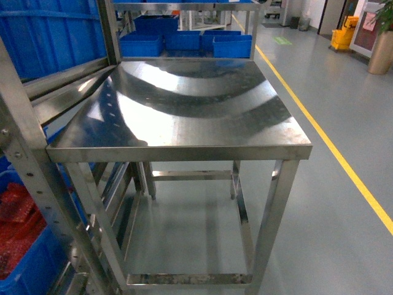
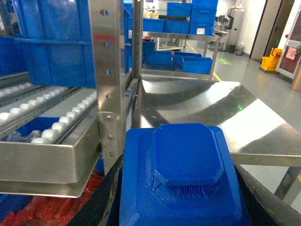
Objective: Pick blue part to blue bin on bottom shelf
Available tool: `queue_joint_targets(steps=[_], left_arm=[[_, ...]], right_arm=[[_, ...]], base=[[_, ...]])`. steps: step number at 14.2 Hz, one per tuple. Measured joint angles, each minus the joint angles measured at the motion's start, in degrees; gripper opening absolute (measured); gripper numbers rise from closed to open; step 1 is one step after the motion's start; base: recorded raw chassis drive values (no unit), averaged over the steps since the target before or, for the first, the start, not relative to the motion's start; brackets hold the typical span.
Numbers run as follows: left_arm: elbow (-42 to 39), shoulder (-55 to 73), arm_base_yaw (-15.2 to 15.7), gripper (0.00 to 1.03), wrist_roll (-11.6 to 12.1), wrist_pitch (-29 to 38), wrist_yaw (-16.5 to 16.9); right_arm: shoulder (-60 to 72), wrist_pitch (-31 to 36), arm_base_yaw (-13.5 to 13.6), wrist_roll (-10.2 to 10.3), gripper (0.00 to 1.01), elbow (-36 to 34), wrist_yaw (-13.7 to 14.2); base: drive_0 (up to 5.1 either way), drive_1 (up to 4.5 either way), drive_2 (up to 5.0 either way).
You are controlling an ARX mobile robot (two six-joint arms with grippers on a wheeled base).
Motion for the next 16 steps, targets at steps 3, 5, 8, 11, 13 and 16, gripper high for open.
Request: queue_joint_targets(steps=[3,5,8,11,13,16], left_arm=[[0.0,0.0,0.0,0.43,0.0,0.04,0.0],[0.0,-0.02,0.0,0.43,0.0,0.09,0.0],[0.0,-0.11,0.0,0.43,0.0,0.04,0.02],[0.0,-0.11,0.0,0.43,0.0,-0.02,0.02],[0.0,-0.11,0.0,0.43,0.0,-0.02,0.02],[0.0,-0.11,0.0,0.43,0.0,0.02,0.0]], right_arm=[[0.0,0.15,0.0,0.02,0.98,0.0,0.02],[0.0,0.02,0.0,0.0,0.98,0.0,0.02],[0.0,-0.11,0.0,0.0,0.98,0.0,0.02],[0.0,0.04,0.0,0.0,0.98,0.0,0.02],[0.0,0.02,0.0,0.02,0.98,0.0,0.04],[0.0,-0.04,0.0,0.02,0.98,0.0,0.02]], base=[[-4.9,2.42,2.4],[-4.9,2.44,2.4],[-5.0,2.39,2.4],[-5.0,2.4,2.4],[-5.0,2.39,2.4],[-5.0,2.39,2.4]])
